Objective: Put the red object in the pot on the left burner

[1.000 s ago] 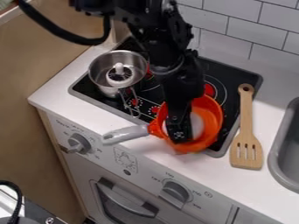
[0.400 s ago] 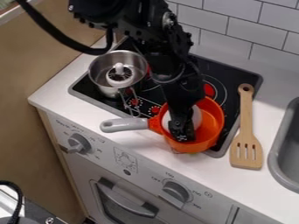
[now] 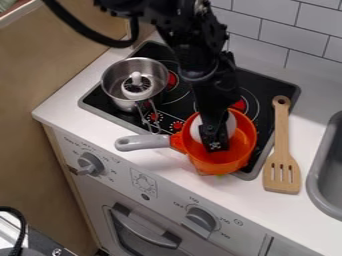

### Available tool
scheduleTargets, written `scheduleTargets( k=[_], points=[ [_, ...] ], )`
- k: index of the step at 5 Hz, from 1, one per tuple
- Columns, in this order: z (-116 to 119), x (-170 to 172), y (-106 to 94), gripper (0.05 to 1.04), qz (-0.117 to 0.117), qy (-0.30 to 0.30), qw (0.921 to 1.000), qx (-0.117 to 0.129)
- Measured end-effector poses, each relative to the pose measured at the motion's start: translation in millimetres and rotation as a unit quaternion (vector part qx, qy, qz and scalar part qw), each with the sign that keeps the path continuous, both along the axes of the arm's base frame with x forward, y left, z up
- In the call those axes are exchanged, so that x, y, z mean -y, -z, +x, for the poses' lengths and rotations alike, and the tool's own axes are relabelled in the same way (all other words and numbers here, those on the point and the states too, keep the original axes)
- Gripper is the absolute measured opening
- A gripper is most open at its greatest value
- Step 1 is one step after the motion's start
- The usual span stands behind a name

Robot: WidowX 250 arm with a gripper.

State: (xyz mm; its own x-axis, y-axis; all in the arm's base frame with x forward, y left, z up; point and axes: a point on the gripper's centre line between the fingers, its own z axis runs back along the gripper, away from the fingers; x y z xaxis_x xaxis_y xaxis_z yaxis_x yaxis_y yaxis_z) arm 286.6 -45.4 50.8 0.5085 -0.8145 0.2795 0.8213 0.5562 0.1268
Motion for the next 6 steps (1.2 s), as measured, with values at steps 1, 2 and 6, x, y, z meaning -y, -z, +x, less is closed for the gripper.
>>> scheduleTargets(
  k=[1,2,6],
  points=[
    [12,-5,-12.2,0.859,-0.003,-0.003,0.9999,-0.015],
    [21,-15,-23.8,0.859,-0.003,-0.002,0.9994,-0.036],
    [34,-111,-41.6,0.859,0.037,0.082,0.9949,-0.045]
  ],
)
